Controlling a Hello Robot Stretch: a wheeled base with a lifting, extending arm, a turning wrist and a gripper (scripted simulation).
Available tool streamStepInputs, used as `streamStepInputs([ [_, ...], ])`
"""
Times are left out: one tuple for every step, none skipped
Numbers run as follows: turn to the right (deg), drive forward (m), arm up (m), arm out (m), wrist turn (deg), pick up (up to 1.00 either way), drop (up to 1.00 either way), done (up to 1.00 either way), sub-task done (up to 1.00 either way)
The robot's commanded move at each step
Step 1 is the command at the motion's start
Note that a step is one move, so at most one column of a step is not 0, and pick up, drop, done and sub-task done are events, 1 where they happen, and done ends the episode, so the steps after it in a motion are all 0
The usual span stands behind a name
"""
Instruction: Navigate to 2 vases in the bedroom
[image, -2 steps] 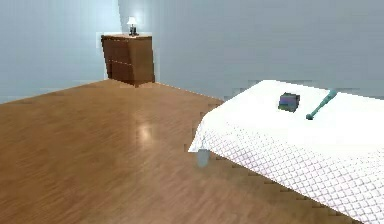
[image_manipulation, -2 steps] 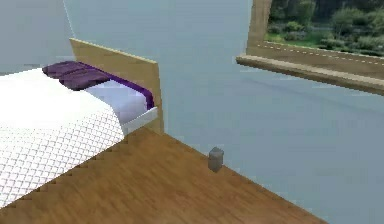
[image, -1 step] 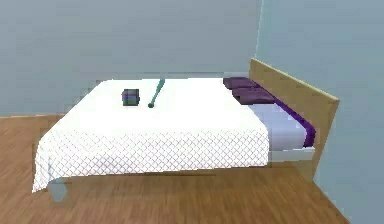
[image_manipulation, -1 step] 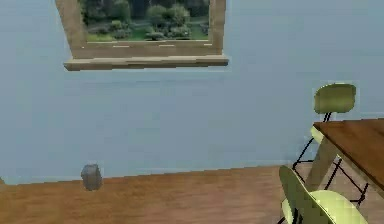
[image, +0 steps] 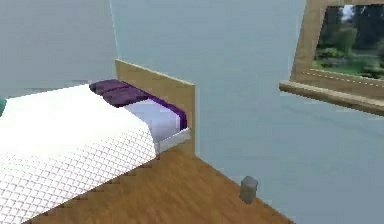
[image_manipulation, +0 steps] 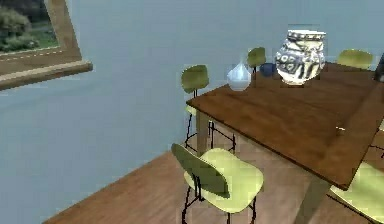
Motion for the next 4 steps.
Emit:
streamStepInputs([
  [0.0,0.10,0.00,0.00,0.0,0.00,0.00,0.00,0.00],
  [45.0,0.00,0.00,0.00,0.0,0.00,0.00,0.00,0.00],
  [0.0,0.50,0.00,0.00,0.0,0.00,0.00,0.00,0.00],
  [45.0,0.00,0.00,0.00,0.0,0.00,0.00,0.00,0.00],
])
